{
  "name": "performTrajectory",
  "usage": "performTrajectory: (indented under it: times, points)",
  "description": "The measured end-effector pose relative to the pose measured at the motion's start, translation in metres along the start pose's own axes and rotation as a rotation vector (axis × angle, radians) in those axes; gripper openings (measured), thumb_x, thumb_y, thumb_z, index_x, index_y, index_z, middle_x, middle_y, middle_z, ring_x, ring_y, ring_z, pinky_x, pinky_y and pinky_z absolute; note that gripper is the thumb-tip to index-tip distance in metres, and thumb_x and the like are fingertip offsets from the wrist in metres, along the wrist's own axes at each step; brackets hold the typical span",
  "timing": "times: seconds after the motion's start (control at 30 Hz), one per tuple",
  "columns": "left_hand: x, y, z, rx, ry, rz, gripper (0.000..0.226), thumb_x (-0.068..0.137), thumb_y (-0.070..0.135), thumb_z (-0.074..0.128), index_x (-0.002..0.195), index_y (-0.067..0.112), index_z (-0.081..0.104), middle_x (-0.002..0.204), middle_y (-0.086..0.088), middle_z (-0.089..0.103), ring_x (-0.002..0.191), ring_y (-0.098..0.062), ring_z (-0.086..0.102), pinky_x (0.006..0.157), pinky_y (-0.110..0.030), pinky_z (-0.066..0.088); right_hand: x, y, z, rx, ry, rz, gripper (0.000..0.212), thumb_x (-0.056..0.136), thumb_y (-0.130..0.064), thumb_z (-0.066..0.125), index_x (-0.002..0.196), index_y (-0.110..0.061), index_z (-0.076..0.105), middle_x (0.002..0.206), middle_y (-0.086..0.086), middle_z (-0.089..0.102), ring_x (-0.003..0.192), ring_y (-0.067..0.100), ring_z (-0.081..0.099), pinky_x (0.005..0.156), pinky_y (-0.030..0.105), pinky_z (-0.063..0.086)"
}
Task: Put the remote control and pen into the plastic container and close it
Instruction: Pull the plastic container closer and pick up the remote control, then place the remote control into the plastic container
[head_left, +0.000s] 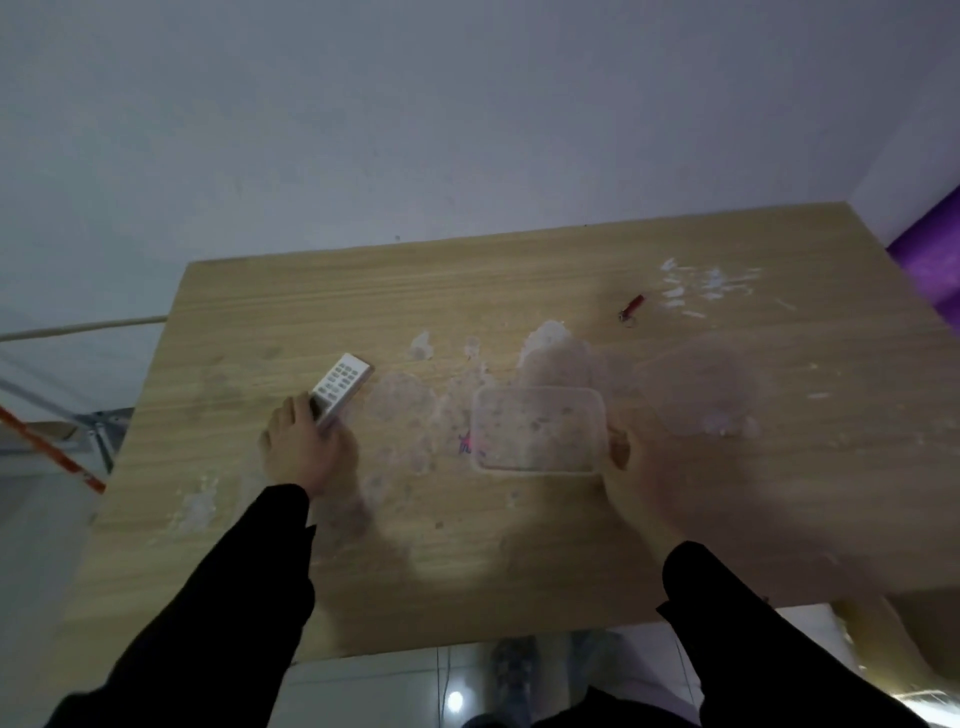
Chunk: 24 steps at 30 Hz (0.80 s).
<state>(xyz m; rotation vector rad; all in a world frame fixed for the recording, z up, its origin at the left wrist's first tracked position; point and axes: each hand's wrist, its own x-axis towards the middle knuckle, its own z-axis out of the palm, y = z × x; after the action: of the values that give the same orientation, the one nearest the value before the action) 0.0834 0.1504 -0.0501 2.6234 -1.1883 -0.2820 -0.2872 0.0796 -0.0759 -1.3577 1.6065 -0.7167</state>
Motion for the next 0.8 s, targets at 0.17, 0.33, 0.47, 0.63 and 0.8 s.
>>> performTrajectory:
  times: [0.17,0.33,0.47,0.63,0.8]
  points:
    - [0.005,0.003,0.003,-0.116,-0.010,-0.045,0.038,0.081,0.016,0.065,0.112,-0.004,0.053,0.109,-0.034,0.057,0.098,-0.050,0.055,0.085,-0.053,0.046,-0.001,0.000,-0.002,-0.007,-0.029,0.027,0.029,0.091,-0.016,0.058,0.119,-0.010,0.054,0.110,0.009,0.064,0.099,0.027,0.063,0.085,0.048,0.055]
    - [-0.016,0.049,-0.004,-0.339,-0.035,-0.044,0.058,0.079,0.007,0.065,0.131,-0.005,0.043,0.121,-0.032,0.058,0.111,-0.044,0.054,0.090,-0.044,0.044,0.002,0.000,-0.004,0.001,-0.053,0.057,0.026,0.092,-0.016,0.056,0.117,-0.011,0.056,0.108,0.012,0.064,0.094,0.031,0.064,0.082,0.049,0.057]
    - [-0.055,0.101,-0.009,-0.446,-0.036,0.258,0.044,0.080,0.005,0.065,0.123,0.002,0.055,0.113,-0.021,0.062,0.097,-0.029,0.059,0.080,-0.027,0.041,0.003,-0.002,-0.006,-0.002,-0.052,0.058,0.022,0.091,-0.012,0.056,0.113,-0.007,0.058,0.101,0.012,0.065,0.083,0.026,0.063,0.073,0.039,0.054]
    - [-0.092,0.132,0.009,-0.428,-0.178,0.594,0.047,0.080,0.003,0.062,0.126,0.008,0.053,0.116,-0.010,0.059,0.100,-0.015,0.055,0.085,-0.019,0.040,0.001,-0.004,-0.008,0.037,-0.075,0.077,0.021,0.092,-0.013,0.055,0.112,-0.006,0.059,0.101,0.011,0.065,0.085,0.022,0.062,0.075,0.037,0.052]
    - [-0.098,0.129,0.029,-0.282,-0.322,0.695,0.048,0.079,0.000,0.057,0.126,0.006,0.051,0.121,-0.012,0.056,0.107,-0.026,0.054,0.093,-0.026,0.040,0.000,-0.005,-0.011,0.055,-0.101,0.085,0.019,0.093,-0.014,0.053,0.111,-0.009,0.058,0.106,0.010,0.066,0.091,0.024,0.063,0.081,0.040,0.052]
